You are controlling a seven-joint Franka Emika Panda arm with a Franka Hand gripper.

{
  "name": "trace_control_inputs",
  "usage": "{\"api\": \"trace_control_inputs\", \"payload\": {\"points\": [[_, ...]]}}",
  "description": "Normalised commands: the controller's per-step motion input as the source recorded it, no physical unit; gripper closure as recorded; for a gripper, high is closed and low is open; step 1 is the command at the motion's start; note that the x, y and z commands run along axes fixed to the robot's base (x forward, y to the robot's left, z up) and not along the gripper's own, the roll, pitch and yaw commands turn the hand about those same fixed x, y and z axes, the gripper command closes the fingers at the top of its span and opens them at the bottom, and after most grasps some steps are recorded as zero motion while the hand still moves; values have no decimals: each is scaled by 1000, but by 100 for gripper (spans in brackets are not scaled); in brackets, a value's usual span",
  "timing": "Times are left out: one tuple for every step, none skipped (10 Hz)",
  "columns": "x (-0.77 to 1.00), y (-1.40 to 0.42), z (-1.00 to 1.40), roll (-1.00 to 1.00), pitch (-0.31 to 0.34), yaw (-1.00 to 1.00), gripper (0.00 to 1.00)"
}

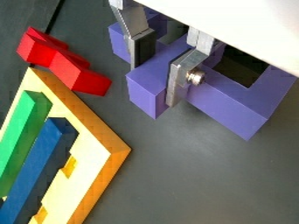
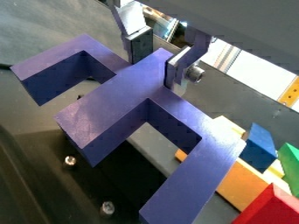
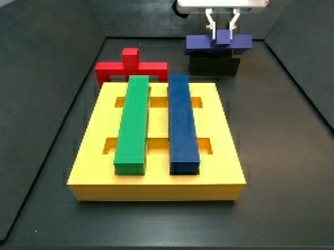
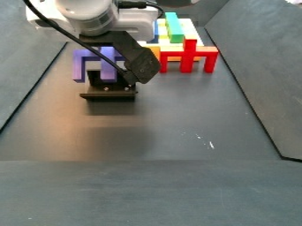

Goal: Pick up the purple object. Move up. Place the purple object on the fixture. Regrasp the purple object. Move to above the board. Insert the purple object.
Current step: Place the purple object on the fixture, then regrasp the purple object.

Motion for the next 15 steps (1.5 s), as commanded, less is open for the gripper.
{"api": "trace_control_inputs", "payload": {"points": [[0,31,-223,-17,-40,-186,100],[77,40,-203,-31,-37,-263,100],[91,63,-249,-14,-80,-209,100],[186,106,-231,-14,-17,-126,100],[231,231,-291,-69,0,0,100],[186,149,-309,-17,0,0,100],[54,69,-266,0,0,0,100],[0,0,-6,0,-40,0,100],[0,0,0,0,0,0,100],[0,0,0,0,0,0,0],[-6,-206,331,1000,-169,243,0],[-40,-189,320,1000,-180,271,0],[-43,-217,286,1000,-186,280,0],[-83,-251,251,1000,-197,274,0],[-146,-137,191,1000,-180,246,0]]}}
